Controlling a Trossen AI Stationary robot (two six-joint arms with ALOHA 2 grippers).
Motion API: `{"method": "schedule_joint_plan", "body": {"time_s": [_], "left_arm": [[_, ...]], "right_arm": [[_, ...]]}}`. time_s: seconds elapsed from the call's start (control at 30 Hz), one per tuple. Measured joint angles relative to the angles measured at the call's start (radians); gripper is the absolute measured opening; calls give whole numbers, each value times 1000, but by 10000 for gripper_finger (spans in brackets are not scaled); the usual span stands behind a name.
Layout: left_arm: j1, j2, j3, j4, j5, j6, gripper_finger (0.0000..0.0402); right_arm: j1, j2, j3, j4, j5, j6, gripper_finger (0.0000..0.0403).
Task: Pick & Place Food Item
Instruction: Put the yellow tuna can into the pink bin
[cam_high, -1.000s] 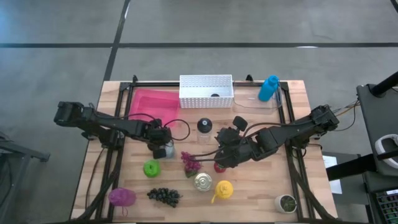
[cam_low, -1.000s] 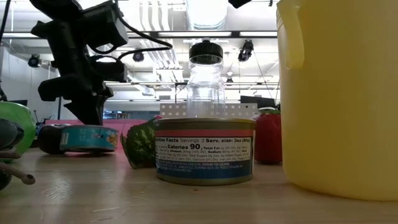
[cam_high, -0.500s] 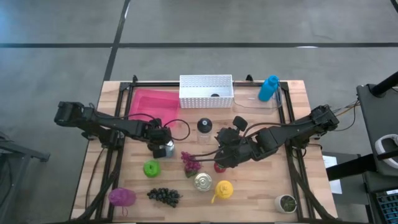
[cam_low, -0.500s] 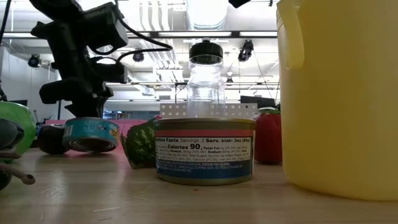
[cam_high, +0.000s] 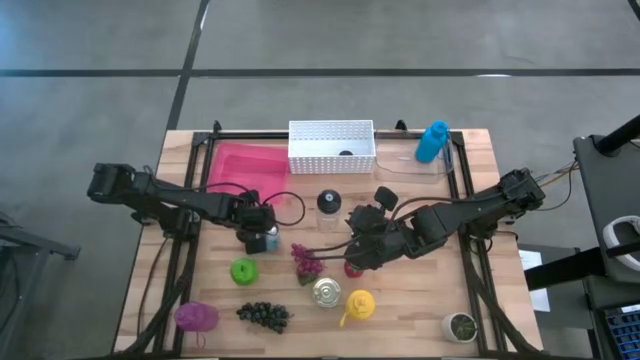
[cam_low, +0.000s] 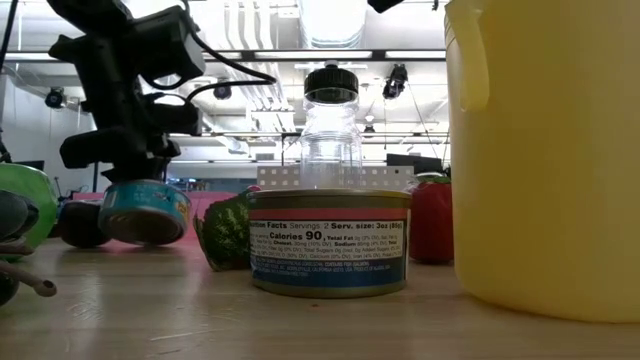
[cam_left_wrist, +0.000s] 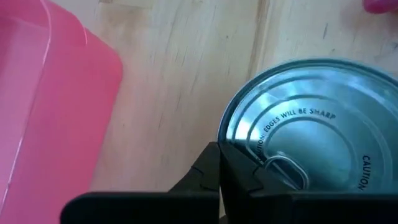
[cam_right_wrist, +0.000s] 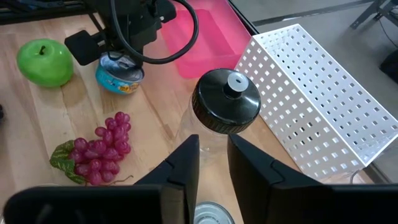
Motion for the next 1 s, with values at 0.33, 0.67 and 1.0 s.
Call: {"method": "schedule_joint_plan", "body": {"time_s": [0.33, 0.67, 1.0], "left_arm": [[0, 0, -2, 4, 0, 3, 0], [0, -2, -47, 22, 0, -8, 1], [7, -2, -48, 24, 27, -69, 1]], "right_arm": [[-1, 0, 0, 5, 0, 0, 93], [0, 0, 0, 8, 0, 0, 75], [0, 0, 0, 20, 0, 0, 72]]}}
